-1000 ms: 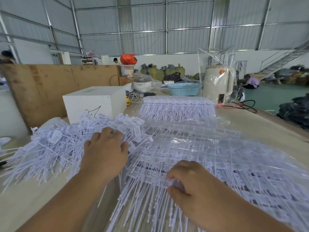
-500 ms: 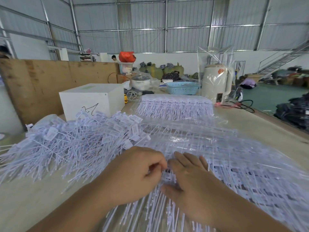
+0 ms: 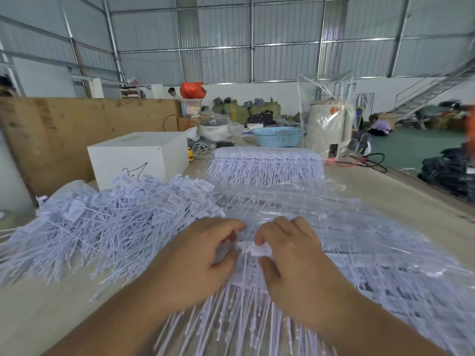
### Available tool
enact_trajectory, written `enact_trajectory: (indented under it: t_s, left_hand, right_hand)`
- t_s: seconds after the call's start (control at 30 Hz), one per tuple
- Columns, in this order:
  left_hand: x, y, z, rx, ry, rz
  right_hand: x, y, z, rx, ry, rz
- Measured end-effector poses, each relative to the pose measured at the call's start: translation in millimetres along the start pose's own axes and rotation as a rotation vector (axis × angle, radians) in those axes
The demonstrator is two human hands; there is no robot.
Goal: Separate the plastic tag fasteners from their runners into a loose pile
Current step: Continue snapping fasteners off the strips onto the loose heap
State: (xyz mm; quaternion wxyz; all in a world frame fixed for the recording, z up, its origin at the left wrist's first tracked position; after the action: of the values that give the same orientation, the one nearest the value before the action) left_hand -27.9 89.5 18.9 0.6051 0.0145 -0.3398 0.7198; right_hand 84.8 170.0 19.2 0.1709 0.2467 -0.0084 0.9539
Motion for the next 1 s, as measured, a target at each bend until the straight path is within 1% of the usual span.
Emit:
enact_trajectory:
  t_s: [0.1,0.17,0.23,0.3,0.37,0.43,0.5,0.63,0.73,0.83,1.0]
  left_hand:
    - [1,1,0,-0.002,0.021,0.006]
    - [1,3,2,-0.059,0.003,0.015]
    - [1,8,4,-0.182,-0.039,0.063]
    - [0,12,6,-0.401,-0.05,0.134]
    - [0,14,10,-0.635,-0.09,0.174]
    - [2,13,16,-0.746,-0.129,0.199]
    - [3,8,18,-0.781,-0.115,0.19]
    - [3,0,17,-0.807,-0.052,0.177]
    - [3,-4,18,-0.828,-0.043,0.171]
    - [2,-9,16,-0.878,0.015,0.179]
    - [-2,-14,8,-0.854,0.137,0.201]
  right_hand:
    - [-2,0,21,-0.003,-0.141,-0.01]
    - [-5,1,33,-0.011,-0.236,0.0]
    - [-7,3,44,0.005,-0.291,0.037]
    - [-7,3,51,0.042,-0.302,0.076]
    - [-8,4,54,0.12,-0.263,0.129]
    - [-9,2,51,0.221,-0.171,0.149]
    - [-11,-2,42,0.253,-0.079,0.137]
    - [-8,-2,39,0.256,-0.044,0.179]
    - [-6,-3,35,0.3,0.021,0.196]
    - [-8,-2,32,0.359,0.086,0.198]
    - [-7,4,31,0.364,0.09,0.183]
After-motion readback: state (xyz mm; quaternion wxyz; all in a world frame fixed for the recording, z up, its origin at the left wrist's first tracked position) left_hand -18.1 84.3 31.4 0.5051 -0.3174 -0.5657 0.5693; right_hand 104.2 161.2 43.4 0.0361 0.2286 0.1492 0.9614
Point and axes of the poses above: each hand's wrist, its own x-axis towards the middle knuckle, its own z-axis out of the back of the hand, y = z × x, the point moved 7 cm from there along x, towards the middle knuckle, and after that the axes turned 9 degrees about -x, right-handed, at the moved point
